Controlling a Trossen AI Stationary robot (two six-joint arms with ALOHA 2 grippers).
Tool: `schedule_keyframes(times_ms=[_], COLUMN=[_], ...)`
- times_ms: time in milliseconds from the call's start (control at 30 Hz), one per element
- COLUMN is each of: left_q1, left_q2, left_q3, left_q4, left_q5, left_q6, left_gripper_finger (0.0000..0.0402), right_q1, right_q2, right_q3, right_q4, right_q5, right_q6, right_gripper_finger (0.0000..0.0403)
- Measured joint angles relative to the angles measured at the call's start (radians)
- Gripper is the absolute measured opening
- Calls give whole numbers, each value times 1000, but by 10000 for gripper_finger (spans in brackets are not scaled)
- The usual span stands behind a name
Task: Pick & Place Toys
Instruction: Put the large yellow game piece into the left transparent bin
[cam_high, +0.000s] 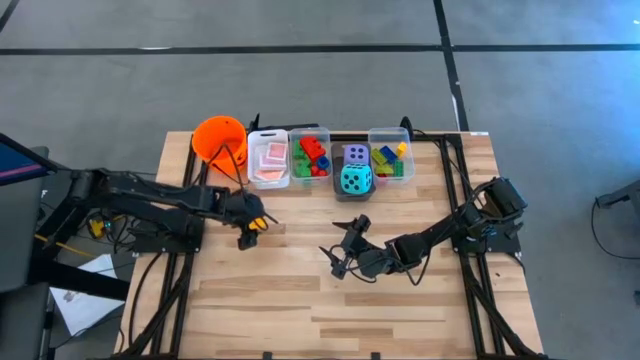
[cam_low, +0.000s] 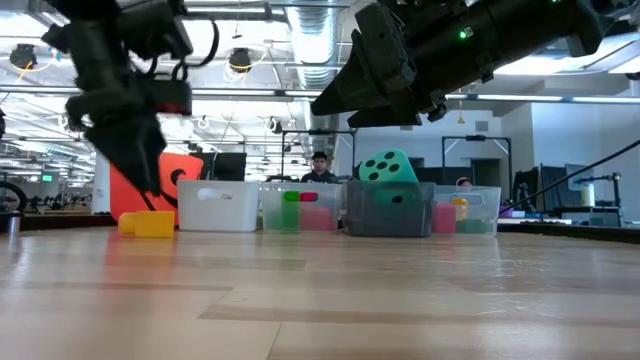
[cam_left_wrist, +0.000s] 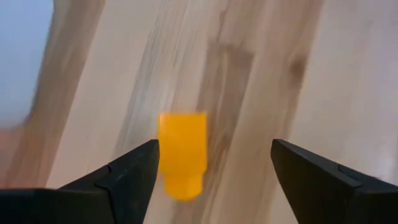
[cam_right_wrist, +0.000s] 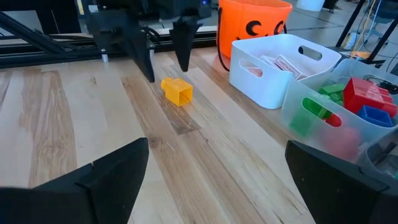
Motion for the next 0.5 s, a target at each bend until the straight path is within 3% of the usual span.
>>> schedule_keyframes(times_ms=[500], left_q1=[38], left_q2=[0], left_q3=[-141], left_q4=[141], left_q5=[5], left_q6=[2], left_gripper_finger=[301], right_q1=[0], right_q2=[0], right_q3=[0], right_q4=[0], right_q5=[0], right_q6=[0], right_gripper_finger=[372])
